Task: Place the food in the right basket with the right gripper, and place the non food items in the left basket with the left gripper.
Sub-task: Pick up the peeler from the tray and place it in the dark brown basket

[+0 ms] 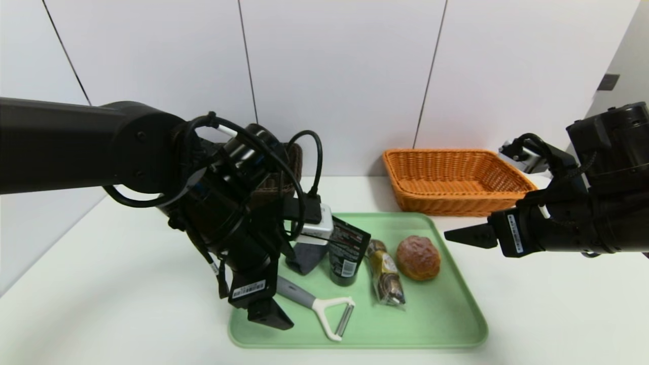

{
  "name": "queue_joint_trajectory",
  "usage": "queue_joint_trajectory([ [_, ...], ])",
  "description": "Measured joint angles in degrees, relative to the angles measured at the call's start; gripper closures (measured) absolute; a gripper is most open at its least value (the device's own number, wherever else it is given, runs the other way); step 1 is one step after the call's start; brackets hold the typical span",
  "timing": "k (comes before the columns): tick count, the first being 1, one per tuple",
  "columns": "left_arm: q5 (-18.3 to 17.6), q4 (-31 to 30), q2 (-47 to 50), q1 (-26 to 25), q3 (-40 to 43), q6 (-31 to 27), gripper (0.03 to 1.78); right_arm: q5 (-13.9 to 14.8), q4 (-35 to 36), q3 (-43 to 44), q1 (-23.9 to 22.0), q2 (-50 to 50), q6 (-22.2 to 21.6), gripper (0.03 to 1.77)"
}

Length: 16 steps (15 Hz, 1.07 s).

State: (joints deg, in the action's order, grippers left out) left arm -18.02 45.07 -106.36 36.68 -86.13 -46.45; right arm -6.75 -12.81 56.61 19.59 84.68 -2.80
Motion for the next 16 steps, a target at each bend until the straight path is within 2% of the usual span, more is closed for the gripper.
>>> queue_joint_trajectory([
  [16,-0.87,0.88,-7.19,-0.02,-0.84,-1.37,0.12,0.09,0.15,-1.77,-0.17,-0.15,-0.17,0.10],
])
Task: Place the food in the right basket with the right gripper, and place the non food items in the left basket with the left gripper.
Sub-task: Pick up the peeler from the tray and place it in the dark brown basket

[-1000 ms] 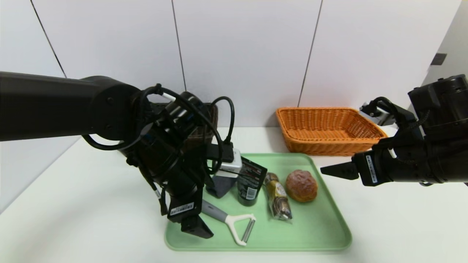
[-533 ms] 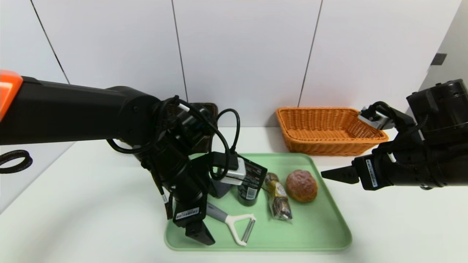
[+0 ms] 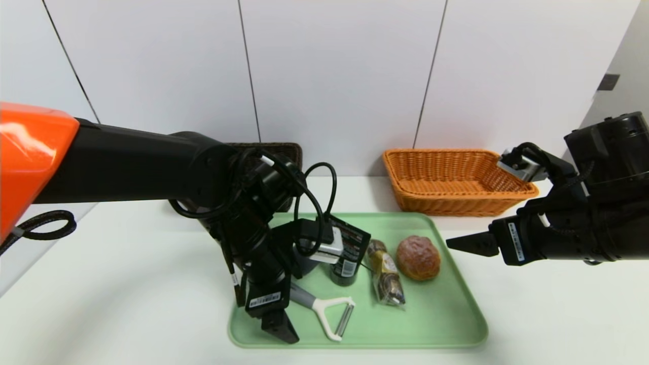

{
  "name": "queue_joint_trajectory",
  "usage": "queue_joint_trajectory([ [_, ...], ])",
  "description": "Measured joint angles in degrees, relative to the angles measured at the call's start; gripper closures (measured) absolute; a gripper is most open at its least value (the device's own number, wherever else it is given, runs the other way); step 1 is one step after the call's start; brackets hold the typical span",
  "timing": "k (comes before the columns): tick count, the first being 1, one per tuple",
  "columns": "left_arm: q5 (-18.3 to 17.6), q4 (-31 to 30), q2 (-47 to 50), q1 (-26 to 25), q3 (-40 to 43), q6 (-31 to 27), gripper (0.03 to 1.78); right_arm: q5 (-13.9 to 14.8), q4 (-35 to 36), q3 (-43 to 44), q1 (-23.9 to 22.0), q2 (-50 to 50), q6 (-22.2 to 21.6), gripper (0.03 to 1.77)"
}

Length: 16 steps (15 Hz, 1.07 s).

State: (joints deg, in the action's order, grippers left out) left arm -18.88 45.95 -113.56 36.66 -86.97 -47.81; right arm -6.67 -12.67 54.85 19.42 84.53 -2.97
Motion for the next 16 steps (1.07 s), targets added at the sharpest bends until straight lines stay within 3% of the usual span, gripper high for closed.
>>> queue_joint_trajectory([
  [9,0.20,-1.71,-1.77,-0.17,0.54,-0.56,0.12,0.00,0.00,-0.11,-0.05,0.04,0.00,0.11],
  [16,0.12,-10.67,-2.02,-0.28,5.19,-2.35,0.12,-0.05,0.02,-0.22,-0.07,-0.02,0.00,0.10],
])
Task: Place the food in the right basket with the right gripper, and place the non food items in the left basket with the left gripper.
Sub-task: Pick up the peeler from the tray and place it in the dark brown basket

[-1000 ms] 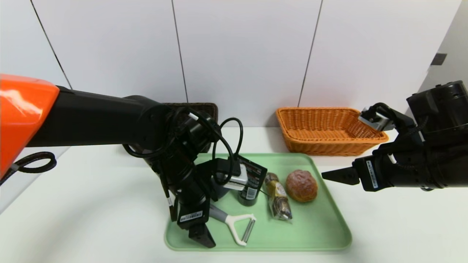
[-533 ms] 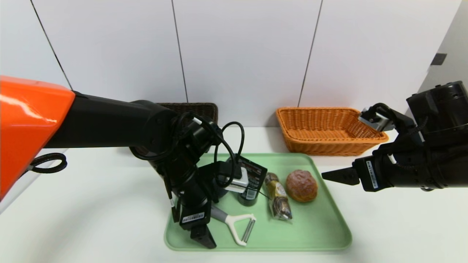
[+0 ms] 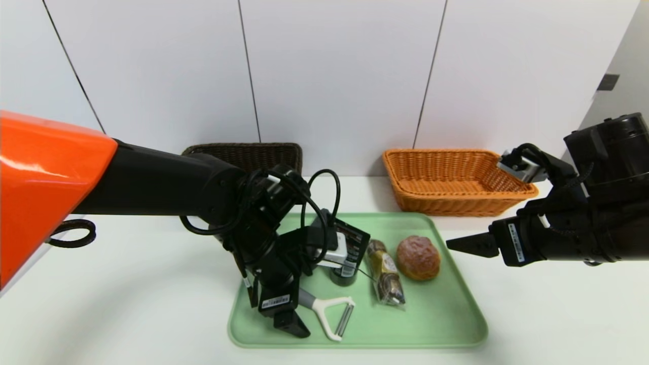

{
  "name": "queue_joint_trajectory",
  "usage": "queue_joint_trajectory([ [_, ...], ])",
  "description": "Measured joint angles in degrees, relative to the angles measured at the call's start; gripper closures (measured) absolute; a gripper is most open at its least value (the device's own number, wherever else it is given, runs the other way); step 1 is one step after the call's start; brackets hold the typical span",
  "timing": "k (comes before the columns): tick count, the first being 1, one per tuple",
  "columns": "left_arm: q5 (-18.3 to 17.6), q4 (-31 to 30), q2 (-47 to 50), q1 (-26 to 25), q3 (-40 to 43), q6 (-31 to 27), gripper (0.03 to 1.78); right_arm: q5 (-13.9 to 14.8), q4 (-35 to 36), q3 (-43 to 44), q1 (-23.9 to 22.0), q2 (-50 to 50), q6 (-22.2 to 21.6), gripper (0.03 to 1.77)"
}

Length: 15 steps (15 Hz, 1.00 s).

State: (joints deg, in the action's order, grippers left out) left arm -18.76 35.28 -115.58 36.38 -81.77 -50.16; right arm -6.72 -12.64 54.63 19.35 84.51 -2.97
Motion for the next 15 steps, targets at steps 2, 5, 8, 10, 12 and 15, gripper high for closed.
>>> queue_joint_trajectory([
  [2,-0.04,0.00,0.12,0.00,0.41,0.00,0.12,0.00,0.05,-0.17,-0.04,0.00,0.02,0.10],
  [5,0.07,0.49,0.28,0.00,0.55,-0.13,0.12,-0.06,0.02,-0.22,-0.04,-0.02,0.00,0.10],
  [8,0.11,0.68,0.52,0.00,0.71,-0.30,0.27,-0.02,0.07,-0.22,-0.02,-0.05,0.00,0.10],
  [10,0.13,0.96,0.83,0.00,0.77,-0.22,0.58,-0.02,0.07,-0.22,-0.02,-0.13,0.00,0.10],
  [12,0.18,1.01,1.17,0.00,0.88,-0.05,0.84,-0.02,0.07,-0.28,-0.04,-0.16,0.00,0.10],
  [15,0.16,1.45,1.66,0.00,0.94,0.06,1.25,-0.09,0.05,-0.27,-0.02,-0.22,0.00,0.10],
])
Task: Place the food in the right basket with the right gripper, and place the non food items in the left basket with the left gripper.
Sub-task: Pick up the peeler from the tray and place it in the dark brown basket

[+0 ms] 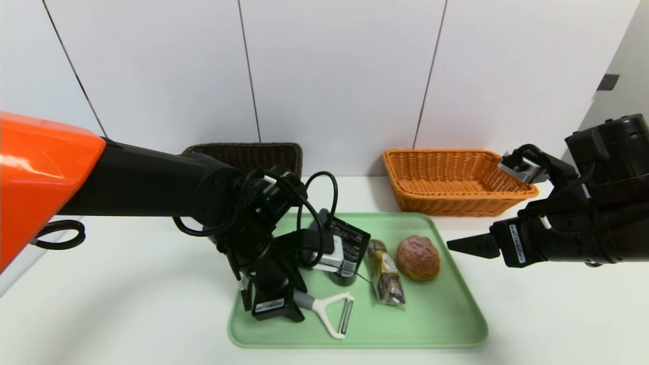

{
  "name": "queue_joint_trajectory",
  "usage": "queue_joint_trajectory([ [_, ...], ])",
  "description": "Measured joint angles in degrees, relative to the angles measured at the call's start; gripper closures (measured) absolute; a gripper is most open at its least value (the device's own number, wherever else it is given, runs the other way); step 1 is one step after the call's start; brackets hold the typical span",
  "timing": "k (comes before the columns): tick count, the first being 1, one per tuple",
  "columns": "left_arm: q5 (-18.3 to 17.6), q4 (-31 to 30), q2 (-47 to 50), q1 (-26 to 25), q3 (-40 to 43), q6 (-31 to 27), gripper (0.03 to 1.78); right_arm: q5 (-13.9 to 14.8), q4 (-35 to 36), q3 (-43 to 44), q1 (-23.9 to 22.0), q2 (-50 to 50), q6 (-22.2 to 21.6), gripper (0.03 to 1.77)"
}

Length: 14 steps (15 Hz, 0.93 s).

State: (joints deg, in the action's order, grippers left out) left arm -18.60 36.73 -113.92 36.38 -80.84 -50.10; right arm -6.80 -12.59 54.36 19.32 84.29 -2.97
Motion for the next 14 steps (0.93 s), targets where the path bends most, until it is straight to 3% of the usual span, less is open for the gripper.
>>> queue_joint_trajectory([
  [1,0.02,0.67,0.17,0.00,0.00,-0.09,1.56,0.00,0.00,0.02,0.00,-0.05,0.02,0.10],
  [6,0.02,4.34,2.68,0.00,-0.01,-0.15,1.56,0.00,0.00,0.05,0.00,-0.13,0.00,0.10],
  [14,0.39,11.03,15.66,-2.61,-0.33,1.54,1.56,0.06,0.02,-0.04,-0.06,-0.28,0.02,0.10],
])
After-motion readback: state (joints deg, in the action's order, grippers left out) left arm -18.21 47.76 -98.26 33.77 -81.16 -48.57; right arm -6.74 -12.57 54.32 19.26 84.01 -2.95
